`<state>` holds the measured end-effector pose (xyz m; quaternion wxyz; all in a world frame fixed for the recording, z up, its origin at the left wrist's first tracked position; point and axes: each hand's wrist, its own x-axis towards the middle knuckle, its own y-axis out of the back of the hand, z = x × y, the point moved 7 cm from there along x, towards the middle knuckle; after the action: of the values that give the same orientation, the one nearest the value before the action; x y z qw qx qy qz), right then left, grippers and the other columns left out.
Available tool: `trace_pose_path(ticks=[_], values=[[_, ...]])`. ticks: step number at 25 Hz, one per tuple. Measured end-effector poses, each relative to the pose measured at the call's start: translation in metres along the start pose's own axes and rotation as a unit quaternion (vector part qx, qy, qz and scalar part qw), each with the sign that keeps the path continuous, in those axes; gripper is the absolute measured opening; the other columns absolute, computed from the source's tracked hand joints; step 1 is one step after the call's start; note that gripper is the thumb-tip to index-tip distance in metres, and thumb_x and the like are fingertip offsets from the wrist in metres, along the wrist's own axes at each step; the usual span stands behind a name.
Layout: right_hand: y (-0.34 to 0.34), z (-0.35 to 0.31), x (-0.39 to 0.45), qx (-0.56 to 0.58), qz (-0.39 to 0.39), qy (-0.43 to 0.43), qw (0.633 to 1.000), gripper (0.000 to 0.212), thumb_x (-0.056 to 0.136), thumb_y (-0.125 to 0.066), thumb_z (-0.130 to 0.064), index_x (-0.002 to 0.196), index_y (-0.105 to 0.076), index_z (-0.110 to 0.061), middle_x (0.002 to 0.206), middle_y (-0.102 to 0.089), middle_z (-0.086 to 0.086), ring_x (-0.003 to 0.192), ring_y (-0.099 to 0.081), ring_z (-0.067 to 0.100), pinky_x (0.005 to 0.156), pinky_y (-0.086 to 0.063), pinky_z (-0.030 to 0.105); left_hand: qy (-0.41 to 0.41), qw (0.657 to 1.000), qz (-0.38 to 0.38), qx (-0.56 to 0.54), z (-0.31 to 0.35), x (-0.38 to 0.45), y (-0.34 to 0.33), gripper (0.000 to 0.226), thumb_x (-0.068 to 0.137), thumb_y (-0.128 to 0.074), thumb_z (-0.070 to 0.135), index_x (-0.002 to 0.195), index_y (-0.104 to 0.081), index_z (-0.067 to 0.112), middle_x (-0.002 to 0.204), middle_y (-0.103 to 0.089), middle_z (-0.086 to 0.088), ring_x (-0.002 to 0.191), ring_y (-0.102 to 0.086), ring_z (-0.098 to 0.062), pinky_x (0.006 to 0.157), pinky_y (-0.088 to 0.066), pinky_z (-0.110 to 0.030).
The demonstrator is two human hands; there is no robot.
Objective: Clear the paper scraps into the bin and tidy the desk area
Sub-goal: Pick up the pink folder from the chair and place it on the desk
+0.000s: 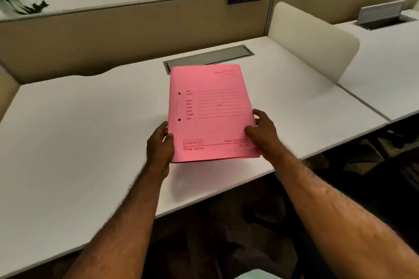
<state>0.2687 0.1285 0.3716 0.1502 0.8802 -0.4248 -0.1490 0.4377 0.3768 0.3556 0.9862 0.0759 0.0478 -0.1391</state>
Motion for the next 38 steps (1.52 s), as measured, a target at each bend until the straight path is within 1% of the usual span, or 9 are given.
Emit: trace_pose_path(ticks=[3, 5, 7, 9, 15, 22, 29, 34, 38], values=[[-0.044, -0.013, 0.036, -0.007, -0.032, 0.023, 0.999, 0.065, 0.080, -0.055, -0.005, 0.141, -0.040, -0.021, 0.129, -0.062, 0.009, 0.103, -0.062, 0.024, 0.091, -0.053, 0.040, 0.006, 0.998, 0.053, 0.017, -0.015, 0.033, 0.020, 0.043, 0.095, -0.046, 0.005, 0.134, -0.054, 0.021, 0.111, -0.062, 0.012, 0.080, -0.062, 0.010, 0.054, -0.046, -0.003], [-0.077, -0.020, 0.065, 0.000, -0.062, 0.033, 0.998, 0.064, 0.082, -0.056, -0.004, 0.141, -0.041, -0.022, 0.130, -0.060, 0.010, 0.104, -0.062, 0.025, 0.092, -0.053, 0.043, 0.018, 0.995, 0.086, 0.037, -0.020, 0.060, 0.032, 0.044, 0.095, -0.046, 0.005, 0.135, -0.053, 0.022, 0.119, -0.063, 0.005, 0.095, -0.064, -0.005, 0.071, -0.055, -0.018], [-0.106, -0.029, 0.090, -0.001, -0.088, 0.039, 0.995, 0.064, 0.082, -0.056, -0.002, 0.142, -0.041, -0.021, 0.132, -0.059, 0.011, 0.104, -0.062, 0.028, 0.093, -0.052, 0.046, 0.035, 0.991, 0.109, 0.068, -0.024, 0.089, 0.042, 0.045, 0.094, -0.046, 0.005, 0.136, -0.052, 0.021, 0.127, -0.063, -0.002, 0.108, -0.061, -0.020, 0.092, -0.054, -0.038], [-0.138, -0.040, 0.119, -0.007, -0.111, 0.036, 0.993, 0.065, 0.083, -0.056, -0.002, 0.143, -0.039, -0.019, 0.136, -0.056, 0.010, 0.107, -0.062, 0.029, 0.095, -0.052, 0.046, 0.050, 0.985, 0.132, 0.096, -0.026, 0.123, 0.051, 0.045, 0.095, -0.046, 0.004, 0.136, -0.052, 0.020, 0.129, -0.062, -0.005, 0.112, -0.059, -0.025, 0.096, -0.052, -0.044], [-0.236, -0.066, 0.196, -0.023, -0.195, 0.026, 0.980, 0.066, 0.087, -0.054, -0.003, 0.147, -0.032, -0.020, 0.143, -0.050, 0.006, 0.118, -0.057, 0.029, 0.099, -0.051, 0.045, 0.082, 0.969, 0.188, 0.140, -0.034, 0.221, 0.081, 0.043, 0.097, -0.045, 0.004, 0.137, -0.051, 0.018, 0.130, -0.061, -0.008, 0.107, -0.058, -0.024, 0.089, -0.051, -0.037], [-0.319, -0.083, 0.255, -0.031, -0.246, 0.010, 0.969, 0.064, 0.087, -0.048, 0.003, 0.146, -0.034, -0.019, 0.141, -0.052, 0.004, 0.117, -0.058, 0.028, 0.095, -0.052, 0.040, 0.109, 0.953, 0.212, 0.186, -0.052, 0.312, 0.115, 0.041, 0.096, -0.046, 0.002, 0.135, -0.053, 0.014, 0.130, -0.060, -0.011, 0.116, -0.057, -0.031, 0.098, -0.049, -0.045], [-0.352, -0.092, 0.299, -0.138, -0.264, 0.040, 0.954, 0.057, 0.085, -0.064, -0.018, 0.138, -0.044, -0.009, 0.128, -0.059, 0.013, 0.108, -0.062, 0.030, 0.089, -0.053, 0.036, 0.085, 0.937, 0.211, 0.264, -0.050, 0.357, 0.118, 0.038, 0.088, -0.065, 0.018, 0.125, -0.060, 0.011, 0.120, -0.066, -0.014, 0.096, -0.061, -0.026, 0.084, -0.049, -0.034], [-0.355, -0.097, 0.293, -0.304, -0.258, 0.133, 0.907, 0.067, 0.086, -0.063, -0.037, 0.143, -0.038, -0.011, 0.136, -0.047, 0.015, 0.125, -0.048, 0.032, 0.100, -0.046, 0.045, 0.064, 0.915, 0.198, 0.346, -0.040, 0.356, 0.108, 0.058, 0.086, -0.069, 0.028, 0.135, -0.049, 0.005, 0.138, -0.051, -0.019, 0.124, -0.051, -0.036, 0.103, -0.042, -0.043], [-0.340, -0.089, 0.263, -0.289, -0.270, 0.146, 0.907, 0.067, 0.088, -0.062, -0.038, 0.145, -0.037, -0.013, 0.143, -0.045, 0.014, 0.131, -0.043, 0.032, 0.107, -0.041, 0.044, 0.030, 0.917, 0.141, 0.372, -0.034, 0.326, 0.082, 0.057, 0.087, -0.068, 0.026, 0.136, -0.047, 0.006, 0.145, -0.045, -0.015, 0.132, -0.043, -0.033, 0.109, -0.038, -0.043]])
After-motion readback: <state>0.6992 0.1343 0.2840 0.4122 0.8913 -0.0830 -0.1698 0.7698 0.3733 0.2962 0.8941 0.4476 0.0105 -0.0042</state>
